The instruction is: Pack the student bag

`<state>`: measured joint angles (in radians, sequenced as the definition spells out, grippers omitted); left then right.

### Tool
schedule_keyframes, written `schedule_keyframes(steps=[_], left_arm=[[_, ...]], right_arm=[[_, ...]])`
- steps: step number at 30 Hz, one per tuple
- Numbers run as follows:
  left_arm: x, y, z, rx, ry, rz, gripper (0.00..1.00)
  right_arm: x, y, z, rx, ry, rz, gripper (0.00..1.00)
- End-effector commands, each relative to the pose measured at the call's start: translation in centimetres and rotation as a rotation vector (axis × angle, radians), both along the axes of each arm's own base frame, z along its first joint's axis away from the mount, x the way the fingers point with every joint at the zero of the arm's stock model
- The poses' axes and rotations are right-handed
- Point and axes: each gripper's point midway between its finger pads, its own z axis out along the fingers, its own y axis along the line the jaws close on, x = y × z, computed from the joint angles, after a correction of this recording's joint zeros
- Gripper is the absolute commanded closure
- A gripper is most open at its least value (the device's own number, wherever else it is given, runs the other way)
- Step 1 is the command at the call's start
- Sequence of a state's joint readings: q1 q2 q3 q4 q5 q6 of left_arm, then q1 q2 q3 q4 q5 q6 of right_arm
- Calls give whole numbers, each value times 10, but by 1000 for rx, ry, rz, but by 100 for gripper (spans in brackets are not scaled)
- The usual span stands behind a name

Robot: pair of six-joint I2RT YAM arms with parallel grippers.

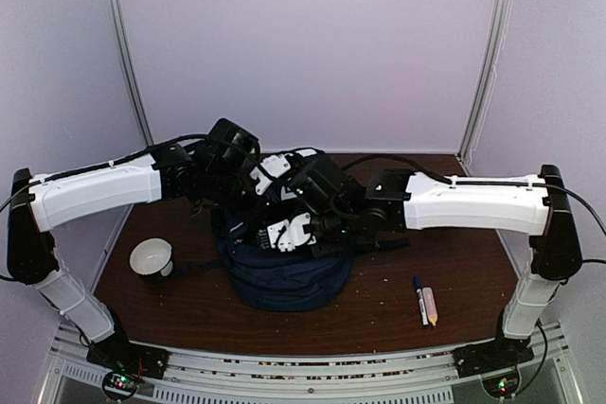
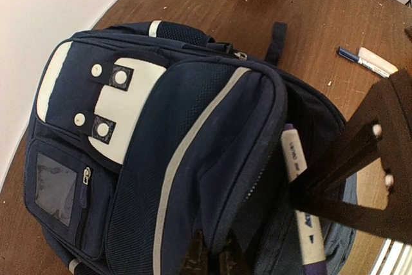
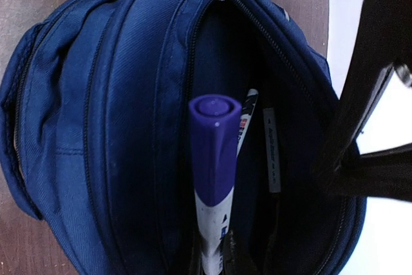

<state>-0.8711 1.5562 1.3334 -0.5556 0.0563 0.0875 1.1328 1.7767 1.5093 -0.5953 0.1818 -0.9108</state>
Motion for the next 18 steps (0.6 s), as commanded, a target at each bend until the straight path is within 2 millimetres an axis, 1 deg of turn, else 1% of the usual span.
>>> schedule_keyframes(steps=[1,6,9,12,18], left_arm=[[5,-12,43,-126,-58,-12,100],[4,-12,45,-128,-61,-13,100],[5,-11,45,-125,-64,-11,100],[5,-10,48,-127,-71,-10,100],[4,-9,51,-131,-79,-9,100]], right_arm=[[12,27,17,88,-73,-3,94],[12,43,2,103,-50,25,94],[14,47,-19,78,-52,37,94],[20,45,-38,36,-70,23,94],[35,36,-56,-20,-119,-13,94]])
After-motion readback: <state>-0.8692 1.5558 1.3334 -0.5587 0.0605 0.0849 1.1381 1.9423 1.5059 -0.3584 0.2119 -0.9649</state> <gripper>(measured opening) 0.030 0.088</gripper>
